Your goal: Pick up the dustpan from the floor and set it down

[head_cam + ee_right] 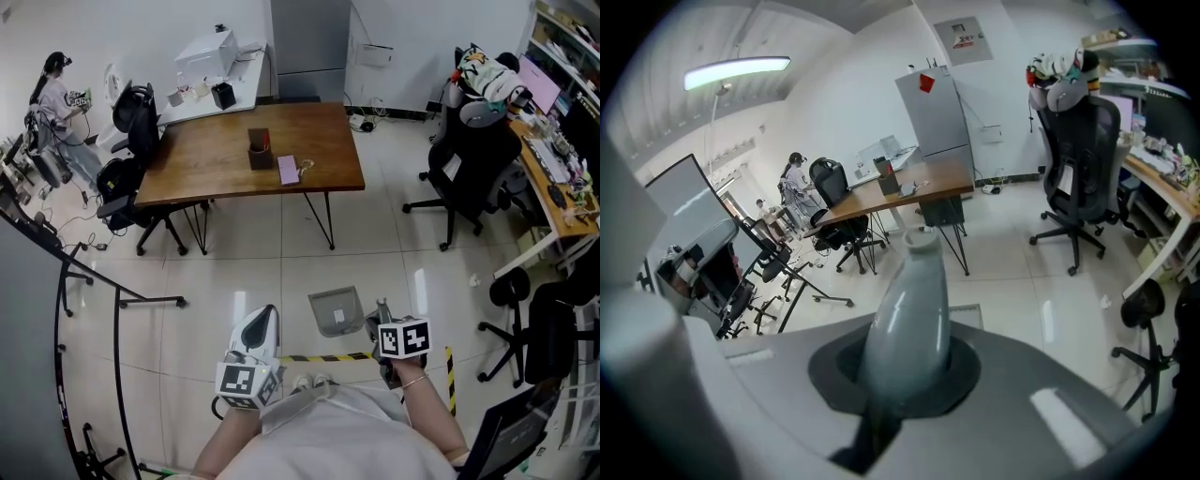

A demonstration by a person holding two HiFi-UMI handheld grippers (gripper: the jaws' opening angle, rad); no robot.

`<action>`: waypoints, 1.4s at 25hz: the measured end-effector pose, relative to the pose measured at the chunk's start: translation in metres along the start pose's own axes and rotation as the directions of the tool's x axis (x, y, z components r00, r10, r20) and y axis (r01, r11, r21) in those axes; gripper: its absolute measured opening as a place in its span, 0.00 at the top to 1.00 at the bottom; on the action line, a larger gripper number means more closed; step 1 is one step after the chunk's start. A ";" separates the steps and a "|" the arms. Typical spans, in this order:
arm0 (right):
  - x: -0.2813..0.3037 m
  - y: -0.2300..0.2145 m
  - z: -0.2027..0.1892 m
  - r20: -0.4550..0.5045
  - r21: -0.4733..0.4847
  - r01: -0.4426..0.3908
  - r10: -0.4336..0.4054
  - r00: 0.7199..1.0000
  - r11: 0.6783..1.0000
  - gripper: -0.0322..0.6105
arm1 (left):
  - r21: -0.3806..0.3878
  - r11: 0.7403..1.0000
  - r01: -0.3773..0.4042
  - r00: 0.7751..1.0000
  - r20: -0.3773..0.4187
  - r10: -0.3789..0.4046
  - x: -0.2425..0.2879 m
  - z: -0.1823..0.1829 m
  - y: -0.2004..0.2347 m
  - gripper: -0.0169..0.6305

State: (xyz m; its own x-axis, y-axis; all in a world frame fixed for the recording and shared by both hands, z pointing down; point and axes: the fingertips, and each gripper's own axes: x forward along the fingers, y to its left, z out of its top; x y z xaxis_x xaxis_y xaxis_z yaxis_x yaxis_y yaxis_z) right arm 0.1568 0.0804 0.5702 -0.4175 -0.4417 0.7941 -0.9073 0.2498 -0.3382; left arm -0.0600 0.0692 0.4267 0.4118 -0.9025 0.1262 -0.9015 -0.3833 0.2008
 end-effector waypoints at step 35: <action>0.111 0.001 0.134 0.032 0.047 0.008 -0.010 0.999 0.999 0.95 | -0.071 0.997 0.005 0.999 -0.046 -0.008 0.147 0.023 0.141 0.95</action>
State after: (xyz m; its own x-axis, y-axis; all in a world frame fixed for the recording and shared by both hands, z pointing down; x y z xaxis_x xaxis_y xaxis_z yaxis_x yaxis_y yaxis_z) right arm 0.1031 -0.0838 0.5899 -0.4099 -0.4711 0.7811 -0.9121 0.2052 -0.3549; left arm -0.1297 -0.1227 0.4509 0.4251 -0.8893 0.1688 -0.8878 -0.3732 0.2695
